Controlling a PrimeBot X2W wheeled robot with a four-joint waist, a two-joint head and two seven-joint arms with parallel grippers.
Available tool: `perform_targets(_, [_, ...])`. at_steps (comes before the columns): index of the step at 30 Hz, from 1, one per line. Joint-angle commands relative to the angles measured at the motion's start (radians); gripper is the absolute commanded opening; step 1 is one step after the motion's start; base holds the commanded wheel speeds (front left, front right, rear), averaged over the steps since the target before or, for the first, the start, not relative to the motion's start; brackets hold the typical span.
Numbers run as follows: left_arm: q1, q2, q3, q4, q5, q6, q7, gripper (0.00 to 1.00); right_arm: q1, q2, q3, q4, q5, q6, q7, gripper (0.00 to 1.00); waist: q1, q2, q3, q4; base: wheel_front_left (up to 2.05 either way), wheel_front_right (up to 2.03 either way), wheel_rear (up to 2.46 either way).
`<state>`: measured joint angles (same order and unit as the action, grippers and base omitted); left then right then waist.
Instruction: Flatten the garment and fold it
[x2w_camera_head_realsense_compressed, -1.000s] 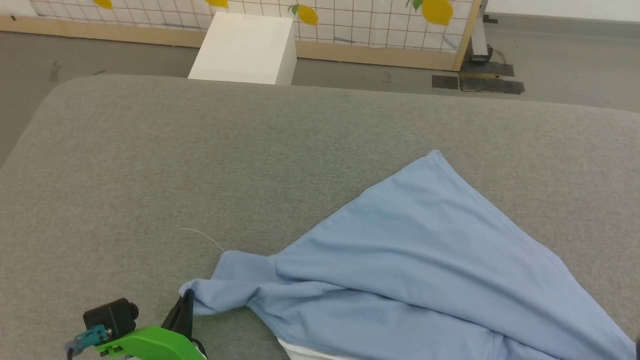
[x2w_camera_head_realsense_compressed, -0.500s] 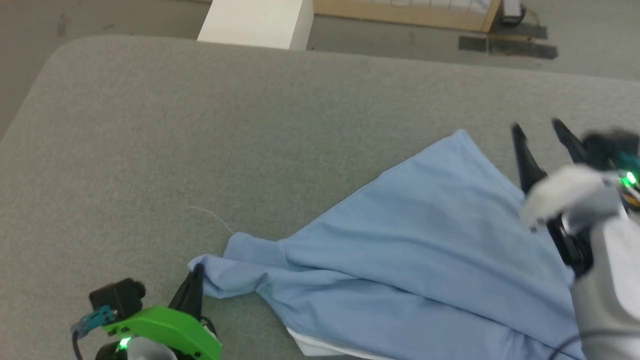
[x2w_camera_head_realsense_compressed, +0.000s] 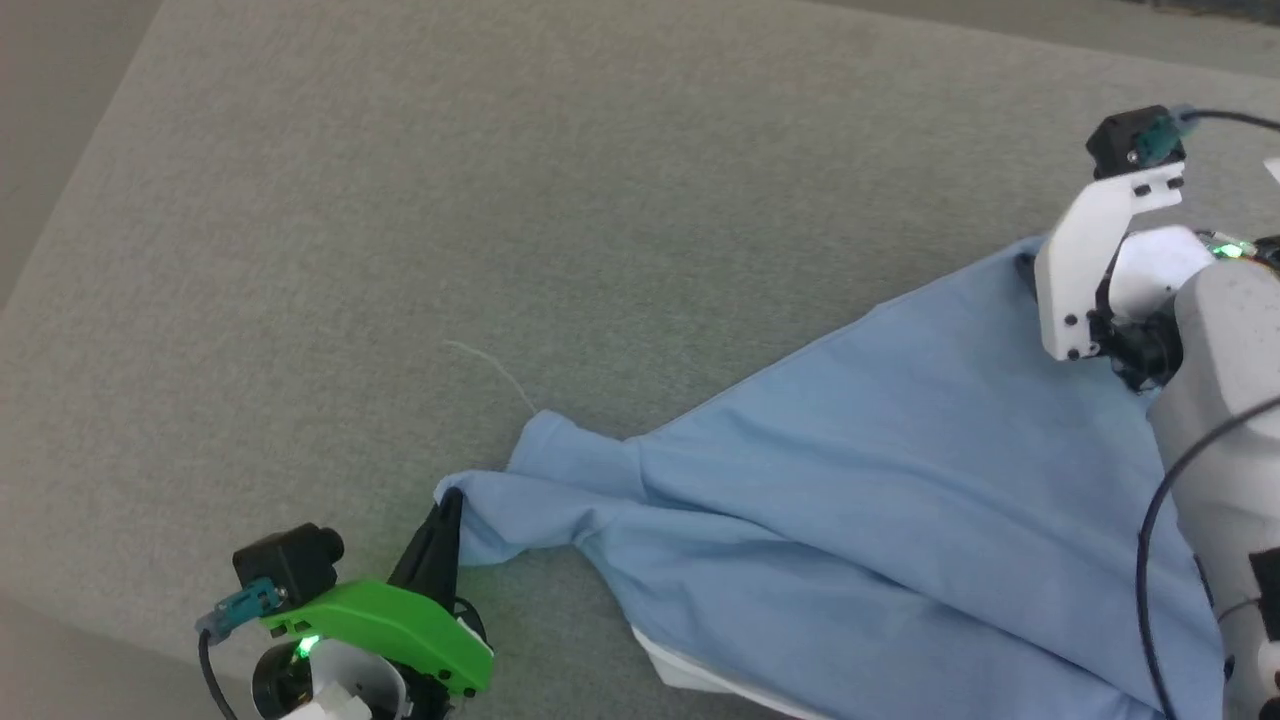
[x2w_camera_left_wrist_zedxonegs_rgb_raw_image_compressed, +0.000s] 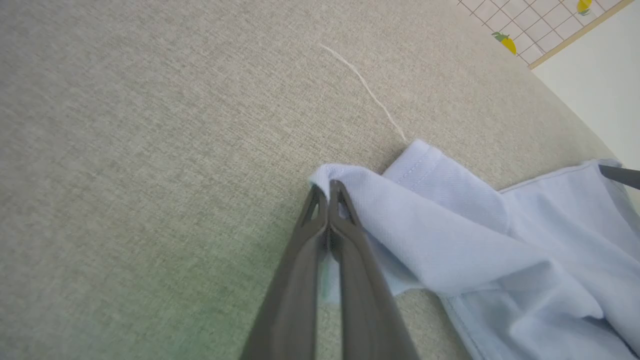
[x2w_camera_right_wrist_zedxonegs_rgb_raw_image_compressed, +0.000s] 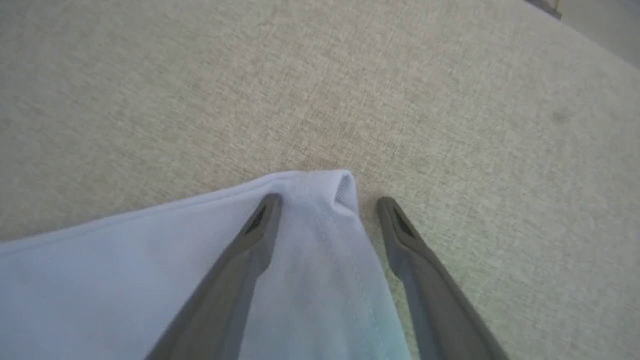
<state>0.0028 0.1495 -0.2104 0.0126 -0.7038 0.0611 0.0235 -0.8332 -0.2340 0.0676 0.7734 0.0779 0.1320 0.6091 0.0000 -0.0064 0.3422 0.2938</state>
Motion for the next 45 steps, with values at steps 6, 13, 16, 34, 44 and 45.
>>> perform_targets(6, [-0.017,-0.007,-0.002,0.029,-0.004,-0.008,-0.014,0.00,-0.013,0.010,0.000,0.009,-0.055,-0.001,0.204,0.00,0.0000,0.0064,0.010,0.018,0.00,0.00,0.00])
perform_targets(13, [-0.004,0.014,0.007,0.025,0.003,0.003,-0.016,0.00,0.128,0.019,-0.034,-0.175,-0.044,-0.001,-0.075,0.00,0.0000,0.0064,-0.069,-0.035,0.00,0.00,0.00])
perform_targets(16, [0.011,0.030,0.017,0.011,0.009,0.014,-0.016,0.00,0.226,0.033,-0.070,-0.254,-0.026,-0.001,-0.226,0.00,0.0000,0.0064,-0.109,-0.065,0.00,0.00,0.00])
perform_targets(34, [-0.296,0.193,0.102,-0.091,-0.006,-0.035,0.072,0.00,0.494,-0.048,-0.164,-0.732,0.094,-0.001,-0.247,0.00,0.0000,0.0064,-0.141,-0.246,0.00,0.00,0.00])
perform_targets(44, [-0.840,0.244,0.098,0.022,0.055,-0.053,0.125,0.00,0.073,-0.204,-0.025,-0.733,0.115,-0.001,-0.072,0.00,0.0000,0.0064,0.072,-0.293,0.00,0.00,0.00])
perform_targets(45, [-0.903,0.247,0.104,0.039,0.064,-0.048,0.118,0.00,0.015,-0.213,-0.007,-0.720,0.115,-0.001,-0.061,0.00,0.0000,0.0064,0.098,-0.299,0.00,0.00,0.00])
